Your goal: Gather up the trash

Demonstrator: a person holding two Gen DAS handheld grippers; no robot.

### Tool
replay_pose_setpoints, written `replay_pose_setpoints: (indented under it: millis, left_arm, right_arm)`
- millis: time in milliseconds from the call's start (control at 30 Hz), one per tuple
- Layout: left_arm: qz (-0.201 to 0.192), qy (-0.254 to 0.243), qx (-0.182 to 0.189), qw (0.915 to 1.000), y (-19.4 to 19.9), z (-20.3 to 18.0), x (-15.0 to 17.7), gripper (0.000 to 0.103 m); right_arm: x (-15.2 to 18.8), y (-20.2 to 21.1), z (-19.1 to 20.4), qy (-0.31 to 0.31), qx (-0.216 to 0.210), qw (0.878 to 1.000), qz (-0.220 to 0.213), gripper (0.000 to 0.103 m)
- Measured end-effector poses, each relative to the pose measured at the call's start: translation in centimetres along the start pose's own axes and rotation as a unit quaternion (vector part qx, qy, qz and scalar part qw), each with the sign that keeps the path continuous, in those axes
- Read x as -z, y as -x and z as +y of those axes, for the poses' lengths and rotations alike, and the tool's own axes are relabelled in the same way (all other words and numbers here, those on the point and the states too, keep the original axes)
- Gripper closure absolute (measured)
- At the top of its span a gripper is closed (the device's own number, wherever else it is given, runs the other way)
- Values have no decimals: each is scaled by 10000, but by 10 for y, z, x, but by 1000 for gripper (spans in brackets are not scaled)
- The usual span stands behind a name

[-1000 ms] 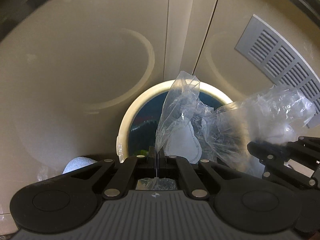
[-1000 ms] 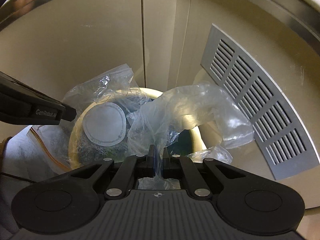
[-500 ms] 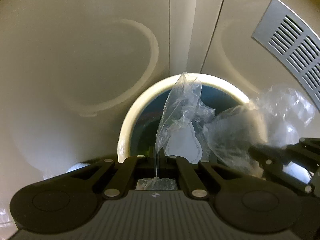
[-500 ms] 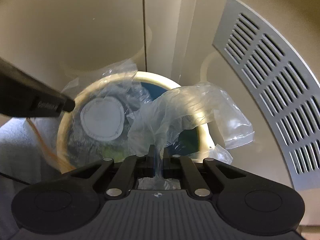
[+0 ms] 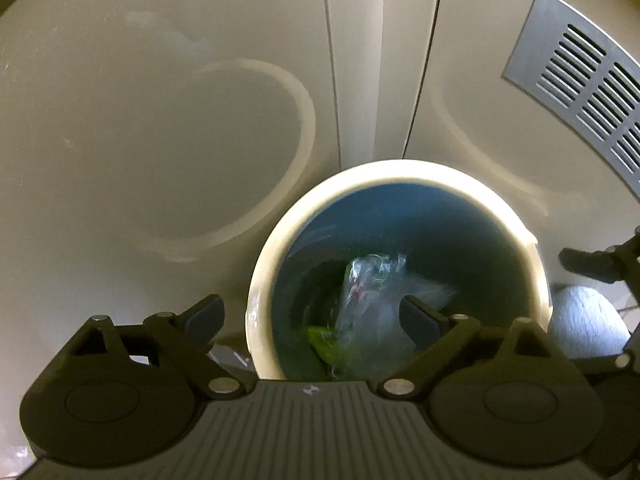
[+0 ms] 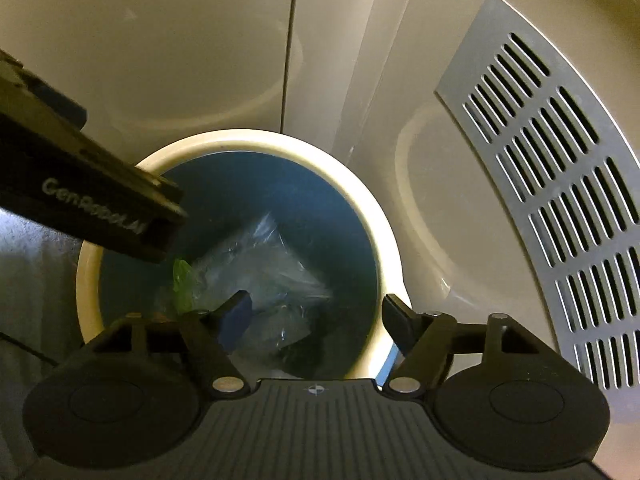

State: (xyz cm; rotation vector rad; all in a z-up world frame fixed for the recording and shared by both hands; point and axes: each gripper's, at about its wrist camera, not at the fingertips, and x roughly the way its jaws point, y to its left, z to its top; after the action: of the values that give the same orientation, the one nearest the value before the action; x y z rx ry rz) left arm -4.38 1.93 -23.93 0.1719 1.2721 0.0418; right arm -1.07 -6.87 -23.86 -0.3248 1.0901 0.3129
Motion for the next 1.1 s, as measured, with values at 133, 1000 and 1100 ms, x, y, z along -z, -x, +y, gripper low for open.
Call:
replay_pose_setpoints:
  millis: [133, 1000, 1100]
  left_arm:
    - [110, 115, -2, 9999, 12, 7, 0, 7]
    - [-405, 483, 83, 9980, 111, 31, 73, 0]
    - [-457, 430, 65, 9980, 115, 27, 74, 0]
  right_arm:
    - [-4, 12, -3, -121, -11, 9999, -34, 25]
    - [52, 145, 36, 296, 60, 9885, -1481, 3]
    - [56, 148, 36, 310, 95, 9874, -1551, 3]
